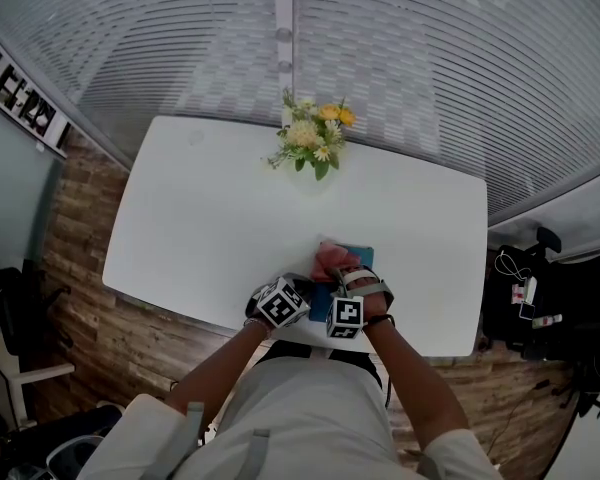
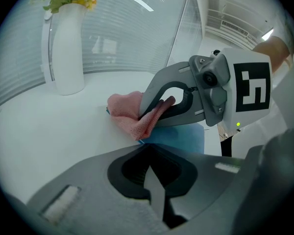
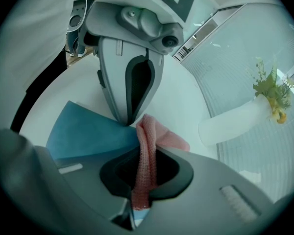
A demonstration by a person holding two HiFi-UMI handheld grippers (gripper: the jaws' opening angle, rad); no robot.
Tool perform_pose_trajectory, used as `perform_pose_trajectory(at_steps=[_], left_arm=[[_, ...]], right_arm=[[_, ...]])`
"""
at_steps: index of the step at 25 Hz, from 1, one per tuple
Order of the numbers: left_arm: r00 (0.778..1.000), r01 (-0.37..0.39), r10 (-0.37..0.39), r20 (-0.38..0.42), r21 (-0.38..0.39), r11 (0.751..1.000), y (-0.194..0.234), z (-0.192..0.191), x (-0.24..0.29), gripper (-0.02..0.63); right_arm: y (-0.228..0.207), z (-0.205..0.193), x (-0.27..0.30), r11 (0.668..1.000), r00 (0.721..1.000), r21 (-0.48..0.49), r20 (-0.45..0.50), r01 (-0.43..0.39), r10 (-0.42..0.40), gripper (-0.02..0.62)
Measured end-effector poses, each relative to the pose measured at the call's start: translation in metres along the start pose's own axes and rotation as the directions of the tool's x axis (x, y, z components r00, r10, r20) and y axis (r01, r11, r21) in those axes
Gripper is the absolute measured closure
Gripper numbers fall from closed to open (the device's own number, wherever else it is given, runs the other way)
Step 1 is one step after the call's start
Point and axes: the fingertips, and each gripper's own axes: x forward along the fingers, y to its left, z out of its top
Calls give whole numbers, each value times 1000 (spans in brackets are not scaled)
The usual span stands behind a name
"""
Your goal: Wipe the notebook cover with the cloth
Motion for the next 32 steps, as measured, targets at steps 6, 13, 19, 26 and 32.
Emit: perform_pose_trajectory(at_steps=[6,13,19,26,32], left_arm=[[1000,-3,3,1,2,1000,0,0,-1,604],[1000,-1,1,-3,2,1000,-1,-1,-1,604],[1000,-2,2,-2,0,1000,-1,-1,0,604],[1000,-3,3,-3,1,1000,0,-2,0,604],[1000,-2,2,-9,0,1000,0,-1,-1,604]], right_arm=[[5,-2,-2,1000,1000,-2,-9,8,-8,592],[16,4,-8,1000,1000,4,13,-15,15,592],[23,5,-13,1000,1000,-16,8,-19,19,592],[35,4,-15,997,1000,-75,13,-17,18,592],[43,16,-21,998,997,-50,62,-43,46,592]])
